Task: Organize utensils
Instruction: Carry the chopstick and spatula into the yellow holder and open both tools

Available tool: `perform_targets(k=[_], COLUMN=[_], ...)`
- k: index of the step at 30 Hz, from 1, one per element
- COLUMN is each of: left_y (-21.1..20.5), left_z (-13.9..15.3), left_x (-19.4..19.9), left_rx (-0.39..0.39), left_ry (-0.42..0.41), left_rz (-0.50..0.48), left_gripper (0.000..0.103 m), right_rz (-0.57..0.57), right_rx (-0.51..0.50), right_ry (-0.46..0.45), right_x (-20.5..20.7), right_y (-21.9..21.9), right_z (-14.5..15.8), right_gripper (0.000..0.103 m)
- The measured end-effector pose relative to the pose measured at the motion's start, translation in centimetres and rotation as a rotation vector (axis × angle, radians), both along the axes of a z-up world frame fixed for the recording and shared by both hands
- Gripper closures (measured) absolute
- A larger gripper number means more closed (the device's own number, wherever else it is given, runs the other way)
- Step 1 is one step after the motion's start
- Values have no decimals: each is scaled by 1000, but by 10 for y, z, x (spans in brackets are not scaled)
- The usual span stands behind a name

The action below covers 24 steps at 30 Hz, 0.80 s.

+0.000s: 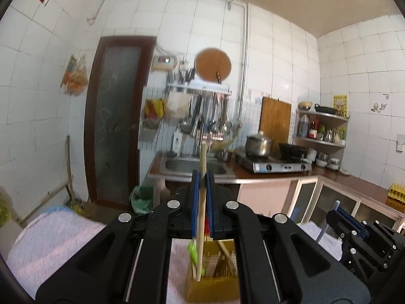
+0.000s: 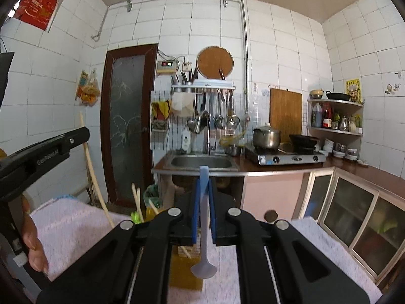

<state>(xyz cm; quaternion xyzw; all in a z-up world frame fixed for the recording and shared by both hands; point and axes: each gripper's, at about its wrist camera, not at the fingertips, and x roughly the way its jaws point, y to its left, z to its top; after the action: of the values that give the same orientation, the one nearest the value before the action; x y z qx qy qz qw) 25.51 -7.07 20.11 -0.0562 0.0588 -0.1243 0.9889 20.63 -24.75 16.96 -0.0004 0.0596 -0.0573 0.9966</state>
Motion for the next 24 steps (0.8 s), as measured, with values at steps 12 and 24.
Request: perform_targets(k=[12,24], left_y=[-35,-26], left_z=[-36,-90], left_x=[91,130], left_rx=[30,22], left_ry=[54,157], left_rz=[-43,-49], left_gripper=[99,98], right_rz=[34,16], right_rx=[58,106], right_ry=[124,270], right_x=[91,125], right_y=[-7,-20], right_z=[-20,-85], right_gripper=[96,96])
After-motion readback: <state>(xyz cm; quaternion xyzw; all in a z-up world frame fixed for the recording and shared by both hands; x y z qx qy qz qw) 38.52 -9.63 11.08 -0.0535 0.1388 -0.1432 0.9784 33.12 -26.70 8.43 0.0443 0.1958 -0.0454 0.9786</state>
